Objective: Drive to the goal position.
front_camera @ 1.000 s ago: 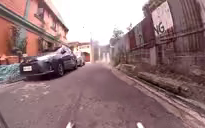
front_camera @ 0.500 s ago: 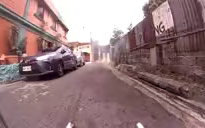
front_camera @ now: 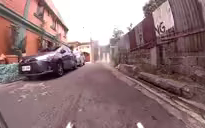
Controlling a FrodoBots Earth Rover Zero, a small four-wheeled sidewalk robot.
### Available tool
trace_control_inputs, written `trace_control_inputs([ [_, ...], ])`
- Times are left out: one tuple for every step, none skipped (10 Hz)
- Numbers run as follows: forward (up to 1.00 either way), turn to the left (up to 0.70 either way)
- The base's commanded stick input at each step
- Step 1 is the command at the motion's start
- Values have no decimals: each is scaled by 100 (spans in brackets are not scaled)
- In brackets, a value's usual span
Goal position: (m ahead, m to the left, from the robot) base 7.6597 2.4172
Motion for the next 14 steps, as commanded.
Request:
trace_control_inputs([
  [99,1],
  [98,0],
  [98,0],
  [98,0],
  [98,0],
  [98,0],
  [97,6],
  [98,12],
  [98,17],
  [98,17],
  [97,17],
  [98,3],
  [98,3],
  [97,2],
])
